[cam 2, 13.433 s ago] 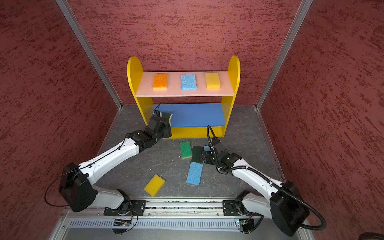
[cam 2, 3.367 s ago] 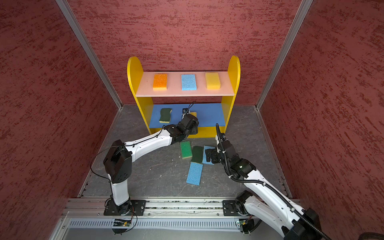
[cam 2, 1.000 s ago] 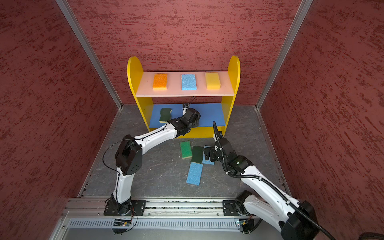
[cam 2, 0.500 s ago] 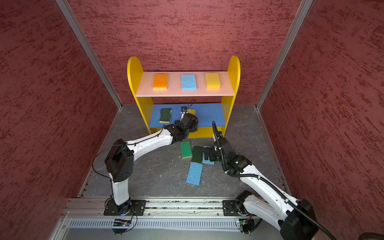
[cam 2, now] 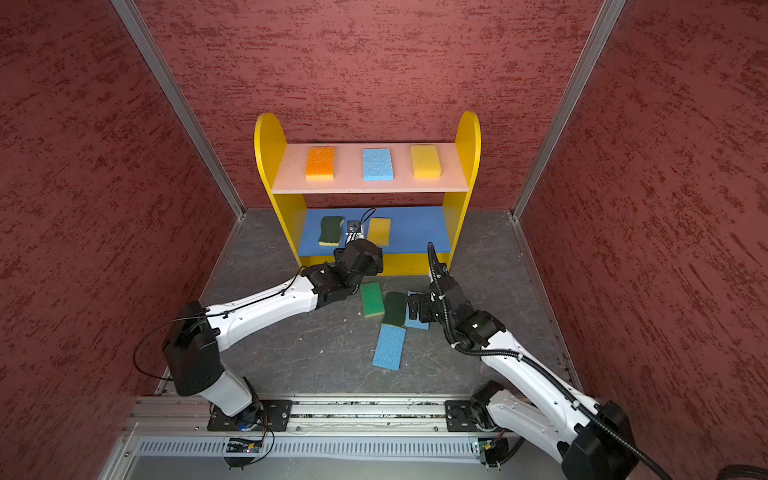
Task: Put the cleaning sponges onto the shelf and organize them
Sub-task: 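Withdraw the left gripper from the shelf toward the robot, then lower the right gripper over the light blue sponge beside the dark green sponge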
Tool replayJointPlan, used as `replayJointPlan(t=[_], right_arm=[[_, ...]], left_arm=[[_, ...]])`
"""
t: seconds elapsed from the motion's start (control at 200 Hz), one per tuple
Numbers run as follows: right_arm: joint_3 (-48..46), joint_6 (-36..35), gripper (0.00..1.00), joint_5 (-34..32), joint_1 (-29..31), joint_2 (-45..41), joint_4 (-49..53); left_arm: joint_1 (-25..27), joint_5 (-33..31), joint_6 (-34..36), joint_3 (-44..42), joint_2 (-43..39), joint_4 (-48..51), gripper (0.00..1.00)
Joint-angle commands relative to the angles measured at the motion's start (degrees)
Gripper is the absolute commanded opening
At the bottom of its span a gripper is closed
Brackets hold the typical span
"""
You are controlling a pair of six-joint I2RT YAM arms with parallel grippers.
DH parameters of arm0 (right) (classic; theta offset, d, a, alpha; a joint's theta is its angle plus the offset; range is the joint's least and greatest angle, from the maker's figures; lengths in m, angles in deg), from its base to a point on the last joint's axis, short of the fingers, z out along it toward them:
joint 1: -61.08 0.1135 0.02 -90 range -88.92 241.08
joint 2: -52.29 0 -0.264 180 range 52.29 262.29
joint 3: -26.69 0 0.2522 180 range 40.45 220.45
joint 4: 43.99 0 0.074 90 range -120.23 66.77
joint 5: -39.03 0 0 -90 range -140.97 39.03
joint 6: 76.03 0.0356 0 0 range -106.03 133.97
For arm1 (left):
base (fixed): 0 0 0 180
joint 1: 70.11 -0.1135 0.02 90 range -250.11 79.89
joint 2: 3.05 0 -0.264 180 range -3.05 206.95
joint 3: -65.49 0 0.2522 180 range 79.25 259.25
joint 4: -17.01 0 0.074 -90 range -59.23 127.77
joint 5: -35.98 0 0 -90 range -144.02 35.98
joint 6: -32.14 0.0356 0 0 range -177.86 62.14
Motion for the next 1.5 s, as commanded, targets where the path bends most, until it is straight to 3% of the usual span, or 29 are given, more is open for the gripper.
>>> replayJointPlan(t=[0.0,0.301,0.611,1.493], right_arm=[[-0.1,3.1,0.98,-1.0,-0.3,-1.0,0.9],[-1.4,10.3,0.97,-0.9,-0.3,0.8,3.2],[-6.1,17.5,0.96,1.1,0.0,2.7,1.9],[-0.7,15.8,0.9,-1.8,0.4,23.2,-2.5]], left_arm=[[-0.9,0.2,-2.4,-3.0,-5.8,2.7,0.86],[-2.2,2.1,-7.5,-12.1,-17.9,11.6,0.86],[-2.6,3.1,-11.1,-16.8,-23.6,18.0,0.87],[-4.9,4.5,-13.7,-21.1,-26.0,17.9,0.86]])
